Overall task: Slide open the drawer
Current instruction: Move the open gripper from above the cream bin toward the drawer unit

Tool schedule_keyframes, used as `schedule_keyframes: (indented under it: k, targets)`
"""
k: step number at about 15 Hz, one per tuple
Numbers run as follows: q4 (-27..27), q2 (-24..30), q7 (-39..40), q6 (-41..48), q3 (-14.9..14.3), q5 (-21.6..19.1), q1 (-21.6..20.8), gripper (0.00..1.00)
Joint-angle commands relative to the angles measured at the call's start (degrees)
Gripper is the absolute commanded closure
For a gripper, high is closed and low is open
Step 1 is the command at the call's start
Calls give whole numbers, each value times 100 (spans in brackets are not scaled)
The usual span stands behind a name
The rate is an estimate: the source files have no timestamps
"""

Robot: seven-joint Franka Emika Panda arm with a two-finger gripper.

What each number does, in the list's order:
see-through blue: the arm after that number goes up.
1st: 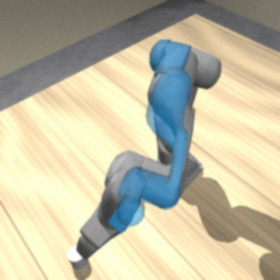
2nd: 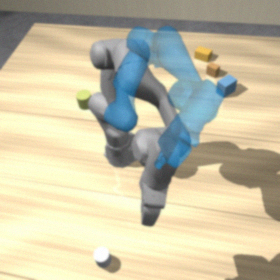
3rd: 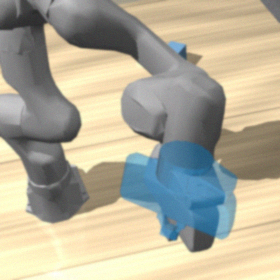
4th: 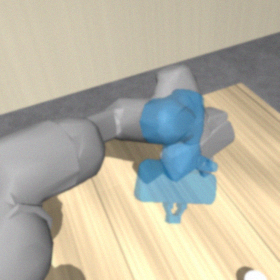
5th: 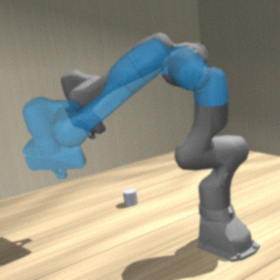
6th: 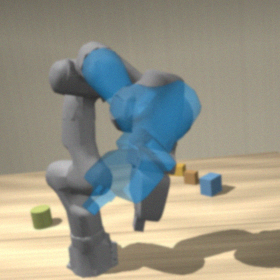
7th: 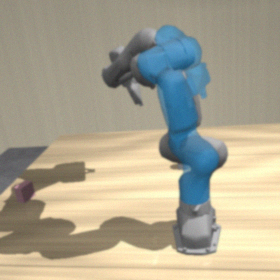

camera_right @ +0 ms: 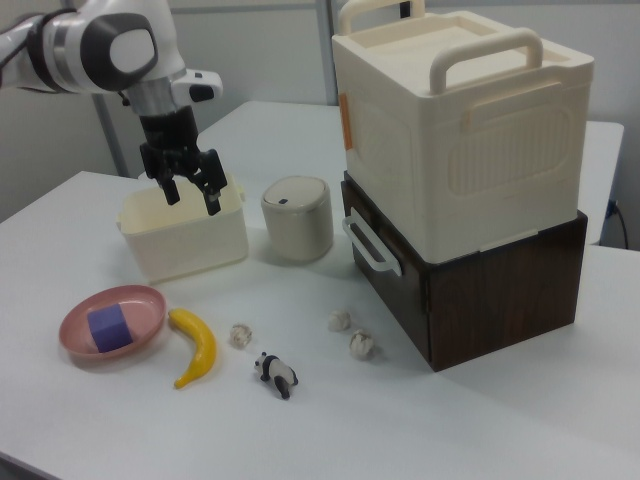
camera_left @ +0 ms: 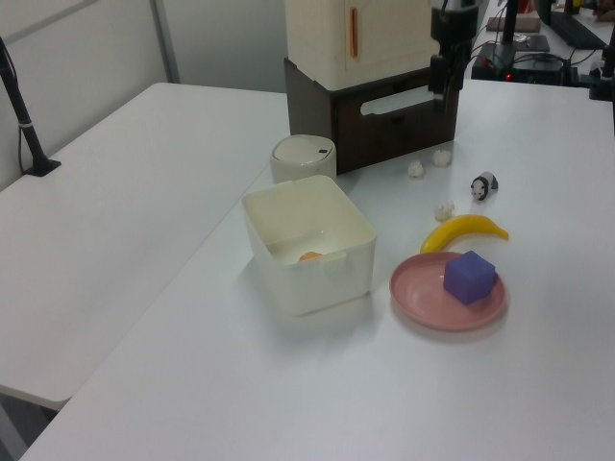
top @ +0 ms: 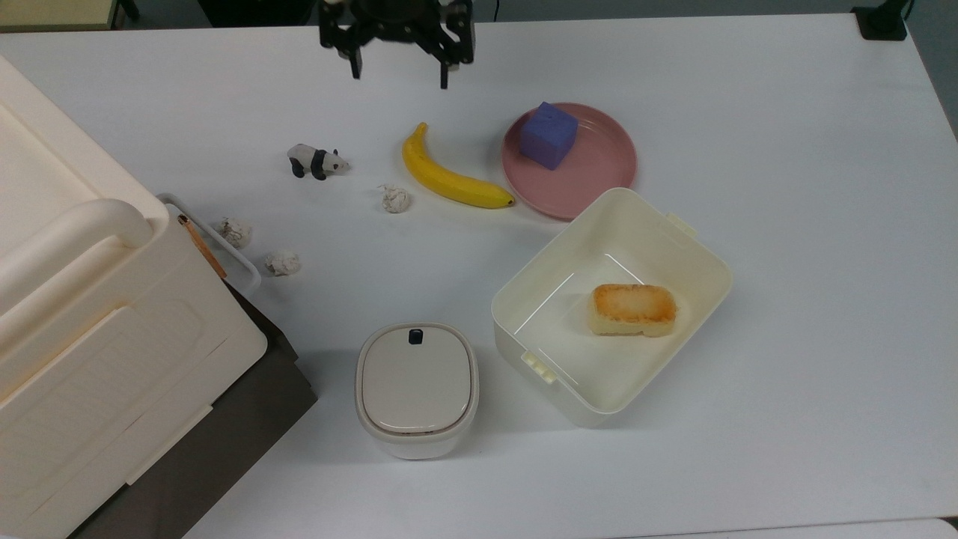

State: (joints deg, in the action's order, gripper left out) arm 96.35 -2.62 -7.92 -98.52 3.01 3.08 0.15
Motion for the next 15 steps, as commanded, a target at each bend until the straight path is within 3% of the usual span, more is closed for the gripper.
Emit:
schedule_keyframes:
  k: [1, 6, 11, 15]
  targets:
    - [-3, -45, 45, -89, -38, -159, -103, 0]
    - [-20, -37, 36, 43, -38, -167, -103, 0]
    - [-547, -28, -70, 61, -221, -88, 2, 0]
    - [-408, -98, 88, 35, -292, 60, 55, 0]
